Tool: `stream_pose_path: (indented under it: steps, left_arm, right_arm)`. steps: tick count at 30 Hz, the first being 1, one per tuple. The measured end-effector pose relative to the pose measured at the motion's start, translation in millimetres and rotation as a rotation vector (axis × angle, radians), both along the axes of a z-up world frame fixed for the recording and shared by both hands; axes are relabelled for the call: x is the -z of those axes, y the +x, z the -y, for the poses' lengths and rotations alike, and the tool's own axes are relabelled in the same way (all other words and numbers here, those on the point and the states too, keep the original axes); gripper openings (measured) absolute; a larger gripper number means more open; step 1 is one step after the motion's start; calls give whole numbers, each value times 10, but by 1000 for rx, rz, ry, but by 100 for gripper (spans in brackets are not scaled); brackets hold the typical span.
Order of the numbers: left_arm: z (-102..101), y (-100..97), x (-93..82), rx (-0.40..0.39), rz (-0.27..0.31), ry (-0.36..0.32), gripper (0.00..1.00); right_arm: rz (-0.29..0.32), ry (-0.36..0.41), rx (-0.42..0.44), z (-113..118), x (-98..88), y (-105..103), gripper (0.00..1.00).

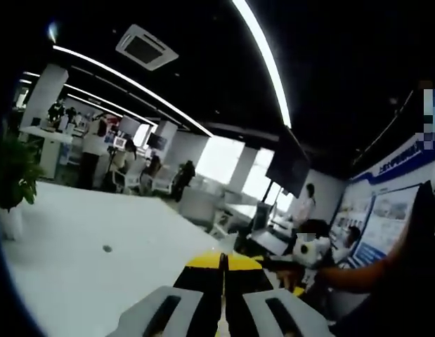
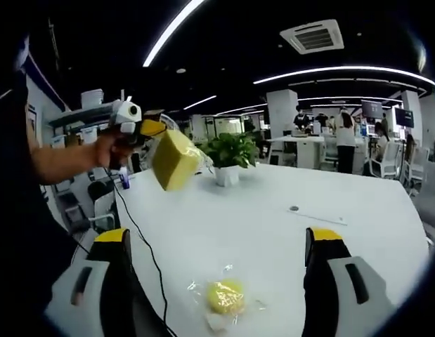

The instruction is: Compare the silicone blocks by pressing each to a similar depth, holding the contact briefly, and releasing to observe deformation and rebound differences across the visible hardness samples.

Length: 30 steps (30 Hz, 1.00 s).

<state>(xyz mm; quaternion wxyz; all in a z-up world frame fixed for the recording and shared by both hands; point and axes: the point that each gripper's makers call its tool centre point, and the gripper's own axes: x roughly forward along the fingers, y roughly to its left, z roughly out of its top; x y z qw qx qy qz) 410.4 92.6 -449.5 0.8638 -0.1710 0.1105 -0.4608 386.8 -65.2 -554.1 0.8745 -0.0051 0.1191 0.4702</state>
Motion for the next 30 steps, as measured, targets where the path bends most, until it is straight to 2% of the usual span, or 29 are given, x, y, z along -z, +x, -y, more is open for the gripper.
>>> stream_pose_path:
  steps: [5, 8, 12, 16, 21, 23, 25, 27, 30]
  left_arm:
    - [45, -45, -4, 40, -8, -16, 0]
    - [67, -95, -63, 54, -7, -35, 0]
    - [118, -151, -147, 81, -19, -52, 0]
    - [200, -237, -305, 132, 2, -71, 0]
    - [310, -351, -467, 197, 19, -114, 0]
    - [349, -402, -521, 216, 24, -125, 0]
    - [386, -467, -578, 250, 33, -140, 0]
    - [421, -509, -609, 262, 38, -142, 0]
    - [448, -541, -624, 276, 31, -154, 0]
  right_arm:
    - [-3, 0, -29, -78, -35, -13, 97]
    - [-45, 64, -81, -209, -97, -105, 97]
    - [-45, 99, -113, -372, -205, -138, 97]
    - [-53, 161, -140, -523, -333, -153, 97]
    - [-51, 202, -180, -698, -453, -205, 96]
    - [-56, 222, -200, -755, -516, -231, 96]
    - [-58, 286, -236, -825, -676, -288, 96]
    - [-47, 302, -242, -847, -765, -289, 96]
    - [-45, 314, -276, -879, -843, -320, 86]
